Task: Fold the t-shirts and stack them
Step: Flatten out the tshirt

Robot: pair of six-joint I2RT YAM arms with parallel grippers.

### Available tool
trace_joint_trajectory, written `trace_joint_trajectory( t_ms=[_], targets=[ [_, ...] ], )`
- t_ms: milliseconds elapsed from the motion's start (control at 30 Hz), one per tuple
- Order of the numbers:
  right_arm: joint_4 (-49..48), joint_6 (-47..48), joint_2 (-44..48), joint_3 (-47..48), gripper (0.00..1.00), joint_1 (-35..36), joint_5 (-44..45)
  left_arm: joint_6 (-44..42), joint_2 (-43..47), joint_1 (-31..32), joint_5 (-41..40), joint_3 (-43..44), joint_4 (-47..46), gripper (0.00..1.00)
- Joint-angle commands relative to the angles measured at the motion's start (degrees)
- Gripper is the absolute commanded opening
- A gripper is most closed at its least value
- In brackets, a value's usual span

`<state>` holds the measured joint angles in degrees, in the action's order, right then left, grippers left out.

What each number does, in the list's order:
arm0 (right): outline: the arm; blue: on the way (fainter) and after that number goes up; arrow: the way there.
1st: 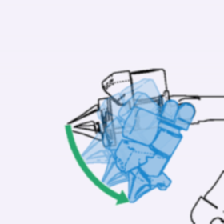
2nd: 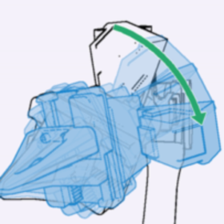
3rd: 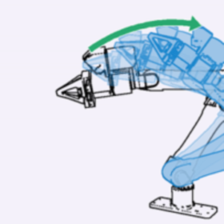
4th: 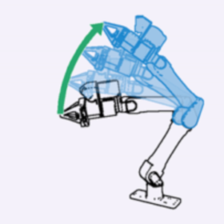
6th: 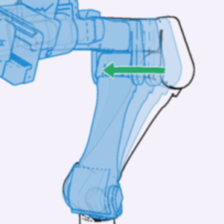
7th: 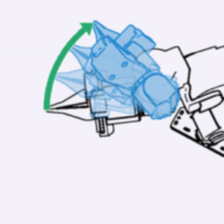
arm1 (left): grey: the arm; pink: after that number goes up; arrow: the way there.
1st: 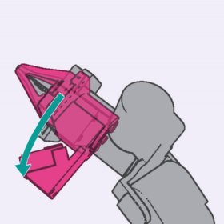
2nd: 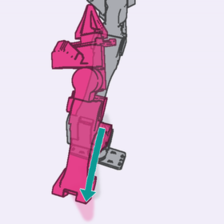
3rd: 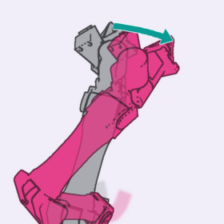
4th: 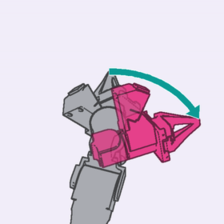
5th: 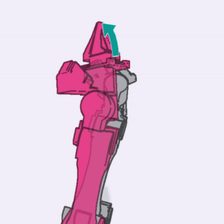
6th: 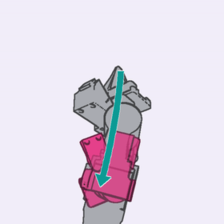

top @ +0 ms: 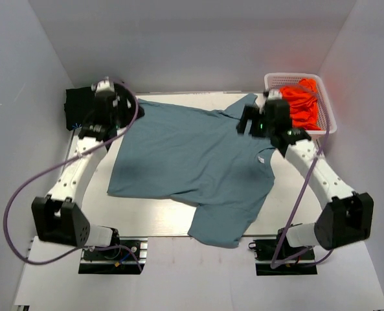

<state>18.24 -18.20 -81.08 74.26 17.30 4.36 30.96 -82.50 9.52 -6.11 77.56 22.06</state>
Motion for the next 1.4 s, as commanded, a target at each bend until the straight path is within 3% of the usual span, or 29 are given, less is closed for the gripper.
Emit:
trace_joint_trajectory(
  t_ms=[0, 167, 333, 567, 833, 1100, 1367],
  targets=[
    [6.3, -8.8, 5.0, -13.4, 0.90, 1.0, -5.7, 3.0, 5.7, -0.1, 3.8, -12.0, 4.5, 0.99],
    [4.9, -14.2, 10.4, -27.6, 0.90, 2.1, -8.8, 5.9, 8.8, -0.1, 3.8, -21.0, 7.2, 0.99],
    [1.5, -15.8, 9.3, -33.1, 0.90, 2.4, -10.0, 8.2, 7.1, -0.1, 4.5, -28.2, 3.1, 0.99],
    [0.7, -19.3, 5.1, -38.7, 0.90, 1.6, -11.6, 10.8, -0.5, -0.1, 2.3, -29.8, 4.5, 0.99],
    [8.2, -19.5, -2.8, -34.4, 0.90, -3.1, 0.4, 14.8, -4.1, -0.8, -3.5, -31.0, 8.9, 0.99],
    [12.1, -16.5, -6.3, -33.7, 0.90, -12.6, 2.1, 19.8, -6.2, -1.3, -12.4, -30.4, 15.8, 0.99],
    [10.5, -4.6, -1.6, -28.9, 0.90, -12.9, -8.2, 19.0, 6.2, 0.1, -3.6, -32.1, 17.6, 0.99]
  ],
)
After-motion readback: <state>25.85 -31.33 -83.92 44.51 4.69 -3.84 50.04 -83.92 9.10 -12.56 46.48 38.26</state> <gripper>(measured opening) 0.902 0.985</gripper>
